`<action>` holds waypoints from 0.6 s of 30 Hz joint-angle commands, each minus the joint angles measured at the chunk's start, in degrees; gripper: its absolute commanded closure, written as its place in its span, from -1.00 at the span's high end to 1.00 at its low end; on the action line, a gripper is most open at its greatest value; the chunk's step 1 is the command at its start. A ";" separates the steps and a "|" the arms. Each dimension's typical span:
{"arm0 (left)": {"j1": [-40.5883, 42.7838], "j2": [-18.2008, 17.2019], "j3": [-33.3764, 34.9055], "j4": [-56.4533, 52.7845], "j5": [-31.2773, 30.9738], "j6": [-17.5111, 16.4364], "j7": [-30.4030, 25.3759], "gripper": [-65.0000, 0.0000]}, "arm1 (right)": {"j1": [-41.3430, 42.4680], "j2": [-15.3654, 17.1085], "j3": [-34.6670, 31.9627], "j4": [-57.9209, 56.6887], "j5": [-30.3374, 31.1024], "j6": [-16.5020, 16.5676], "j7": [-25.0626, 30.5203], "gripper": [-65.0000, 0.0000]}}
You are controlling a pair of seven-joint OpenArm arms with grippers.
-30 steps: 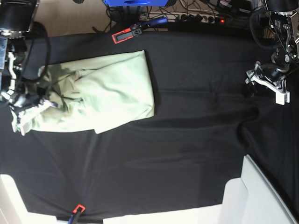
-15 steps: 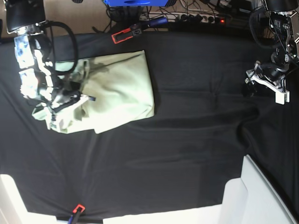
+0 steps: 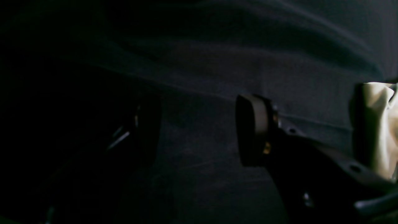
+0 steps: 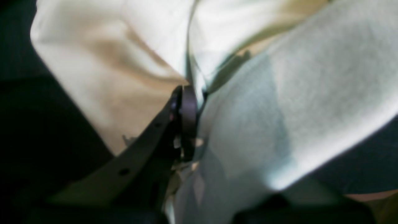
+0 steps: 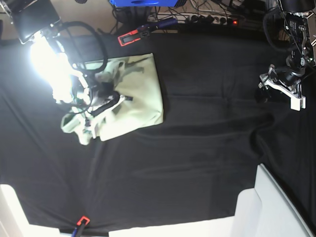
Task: Fold the T-shirt properly
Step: 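Lift the held shirt end with the right gripper and fold it over the stack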
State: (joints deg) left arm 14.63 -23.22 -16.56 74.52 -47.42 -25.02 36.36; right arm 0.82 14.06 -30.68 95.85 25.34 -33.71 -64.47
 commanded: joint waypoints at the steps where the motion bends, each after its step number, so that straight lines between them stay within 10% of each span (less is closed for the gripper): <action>1: -0.26 -1.08 -0.37 0.78 -0.80 -0.26 -1.24 0.16 | 1.07 0.13 0.13 0.81 -0.24 -0.18 0.34 -0.98; 18: -0.26 -1.08 -0.28 0.78 -0.80 -0.26 -1.24 0.16 | 2.39 -2.77 -8.31 -2.53 -10.53 -2.90 1.74 -0.98</action>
State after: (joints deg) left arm 14.61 -23.20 -16.47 74.52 -47.42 -25.04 36.34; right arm 2.22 11.18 -39.05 92.49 15.49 -36.49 -63.35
